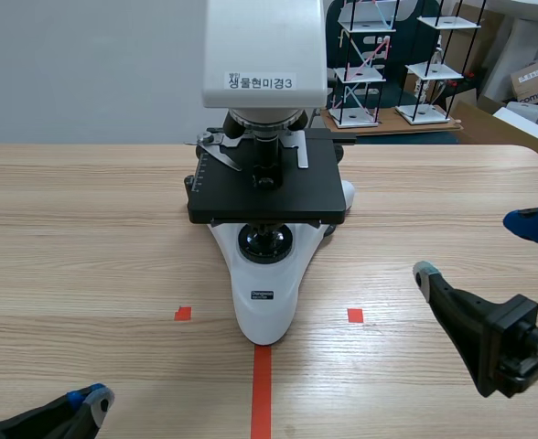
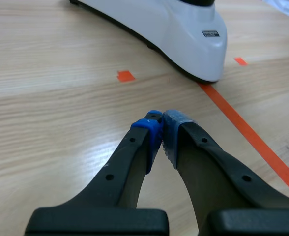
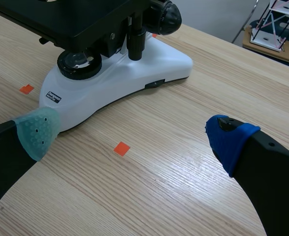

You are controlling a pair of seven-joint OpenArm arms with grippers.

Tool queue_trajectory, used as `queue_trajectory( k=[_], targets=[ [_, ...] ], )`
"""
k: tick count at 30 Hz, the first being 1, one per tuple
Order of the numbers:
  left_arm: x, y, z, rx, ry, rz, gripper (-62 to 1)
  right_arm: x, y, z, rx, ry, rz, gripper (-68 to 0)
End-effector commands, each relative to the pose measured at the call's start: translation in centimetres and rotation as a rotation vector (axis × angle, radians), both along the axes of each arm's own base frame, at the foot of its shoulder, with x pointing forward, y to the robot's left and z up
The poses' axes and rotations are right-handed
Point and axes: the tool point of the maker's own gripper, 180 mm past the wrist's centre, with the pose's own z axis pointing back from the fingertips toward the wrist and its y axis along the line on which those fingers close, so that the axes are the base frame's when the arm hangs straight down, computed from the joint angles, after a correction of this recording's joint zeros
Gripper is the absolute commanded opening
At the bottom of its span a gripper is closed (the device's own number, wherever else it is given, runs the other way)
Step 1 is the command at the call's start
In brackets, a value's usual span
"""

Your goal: Point at the diaphragm

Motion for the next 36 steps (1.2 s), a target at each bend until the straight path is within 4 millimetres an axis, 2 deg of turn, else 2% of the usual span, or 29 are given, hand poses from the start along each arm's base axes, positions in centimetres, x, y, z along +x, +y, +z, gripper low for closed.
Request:
queue_trajectory(
  k=[1, 7, 16, 26, 31, 36],
  targets=[
    [1.8, -0.4, 2.1, -0.04, -0.105, 0.009, -58.0, 0.2, -0.1, 0.8, 0.004, -0.025, 0.0, -1.6],
    [3.3, -2.9, 3.5, -0.129, -0.251, -0.026, -58.0, 0.2, -0.1, 0.8, 0.004, -0.025, 0.0, -1.6],
    [5.9, -6.8, 3.3, -0.19, -0.278, -0.073, -58.0, 0.2, -0.1, 0.8, 0.004, -0.025, 0.0, -1.6],
    [8.5, -8.7, 3.6, -0.245, -0.304, -0.04, -58.0, 0.2, -0.1, 0.8, 0.005, -0.025, 0.0, -1.6],
    [8.8, -8.7, 4.9, -0.28, -0.367, -0.024, -58.0, 0.2, -0.1, 0.8, 0.005, -0.025, 0.0, -1.6],
    [8.8, -9.3, 5.3, -0.254, -0.399, -0.058, -58.0, 0.2, -0.1, 0.8, 0.005, -0.025, 0.0, -1.6]
  ],
)
